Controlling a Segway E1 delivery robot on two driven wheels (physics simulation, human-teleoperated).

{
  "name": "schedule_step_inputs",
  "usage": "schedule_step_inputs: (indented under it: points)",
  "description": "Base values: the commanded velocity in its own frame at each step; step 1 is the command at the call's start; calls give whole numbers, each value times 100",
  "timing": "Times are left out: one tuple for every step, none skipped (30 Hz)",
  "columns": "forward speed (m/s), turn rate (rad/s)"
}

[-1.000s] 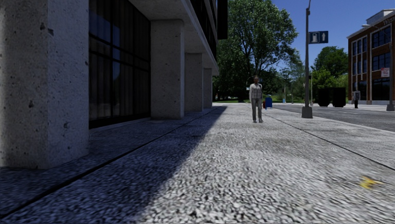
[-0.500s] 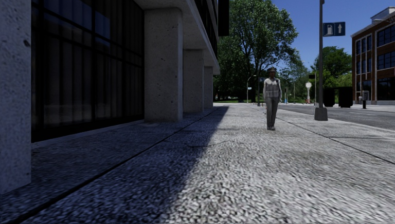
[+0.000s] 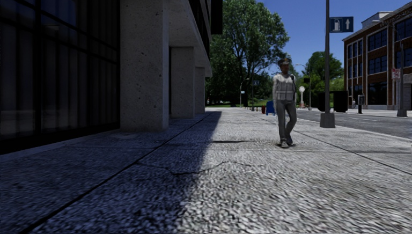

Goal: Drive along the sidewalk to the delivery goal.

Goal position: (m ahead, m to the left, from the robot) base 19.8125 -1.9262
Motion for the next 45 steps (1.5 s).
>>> schedule_step_inputs:
  points:
    - [200, -40]
    - [200, -40]
    - [200, -40]
    - [200, -40]
    - [200, -40]
    - [200, -40]
    - [200, -40]
    - [200, -40]
    - [200, -40]
    - [200, -40]
    - [200, -40]
    - [200, -40]
    - [200, -33]
    - [200, 0]
    - [200, 0]
    - [200, 0]
    - [200, 0]
    - [200, 0]
    - [200, 0]
    - [200, 0]
    - [200, 0]
    - [200, 0]
    - [200, 0]
    - [200, 0]
    - [200, 0]
    - [200, 0]
    - [200, 0]
    - [200, 0]
    - [200, 0]
    - [200, 0]
    - [200, 0]
    - [200, 0]
    - [200, 0]
    - [200, 0]
    - [200, 0]
    - [200, 0]
    - [200, 0]
    - [200, 0]
    - [200, 0]
    - [200, 0]
    - [200, 0]
    - [200, 0]
    - [200, 0]
    - [200, 0]
    - [200, 0]
